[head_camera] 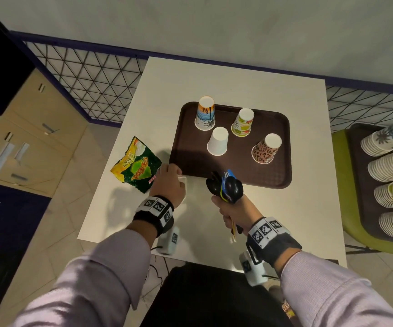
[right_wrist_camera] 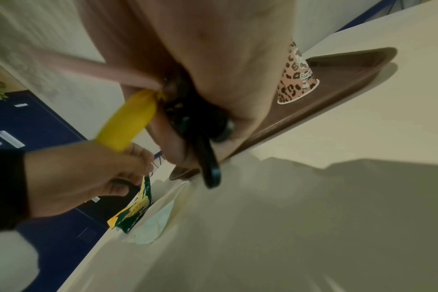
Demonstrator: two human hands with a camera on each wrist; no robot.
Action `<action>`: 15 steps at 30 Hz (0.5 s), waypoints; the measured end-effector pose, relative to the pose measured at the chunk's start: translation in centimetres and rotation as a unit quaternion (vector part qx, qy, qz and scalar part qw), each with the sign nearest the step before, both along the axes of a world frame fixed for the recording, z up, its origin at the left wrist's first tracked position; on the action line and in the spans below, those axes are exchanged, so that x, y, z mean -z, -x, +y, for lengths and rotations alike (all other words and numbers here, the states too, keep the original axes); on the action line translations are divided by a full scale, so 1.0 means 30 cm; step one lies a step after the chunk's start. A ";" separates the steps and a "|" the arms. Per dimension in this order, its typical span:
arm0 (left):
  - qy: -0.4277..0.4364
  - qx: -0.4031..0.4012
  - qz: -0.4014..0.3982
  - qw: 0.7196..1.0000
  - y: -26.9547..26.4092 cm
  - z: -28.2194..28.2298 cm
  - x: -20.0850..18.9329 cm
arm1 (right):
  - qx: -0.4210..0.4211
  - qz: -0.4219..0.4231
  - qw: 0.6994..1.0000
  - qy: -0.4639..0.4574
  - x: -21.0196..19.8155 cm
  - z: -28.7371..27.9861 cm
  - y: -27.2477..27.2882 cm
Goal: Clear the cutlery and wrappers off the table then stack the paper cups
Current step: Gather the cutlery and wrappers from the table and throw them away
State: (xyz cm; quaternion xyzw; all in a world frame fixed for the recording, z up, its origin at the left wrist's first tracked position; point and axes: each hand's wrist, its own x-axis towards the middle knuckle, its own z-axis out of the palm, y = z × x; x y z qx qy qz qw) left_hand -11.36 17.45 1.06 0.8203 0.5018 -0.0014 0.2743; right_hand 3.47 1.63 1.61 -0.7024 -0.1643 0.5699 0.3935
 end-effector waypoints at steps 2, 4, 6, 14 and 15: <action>-0.015 0.057 0.075 0.995 0.020 0.018 0.029 | -0.006 0.000 1.000 -0.003 0.013 -0.007 -0.007; -0.015 0.098 0.128 0.987 0.032 0.025 0.062 | -0.029 -0.019 0.999 -0.005 0.021 -0.016 -0.015; -0.021 0.121 0.165 0.979 0.040 0.025 0.089 | -0.060 -0.046 0.997 -0.002 0.020 -0.021 -0.021; -0.028 0.129 0.181 0.975 0.038 0.000 0.123 | -0.055 -0.063 0.996 0.004 0.029 -0.025 -0.034; -0.030 0.130 0.185 0.974 0.038 -0.003 0.124 | -0.054 -0.063 0.997 0.007 0.028 -0.024 -0.033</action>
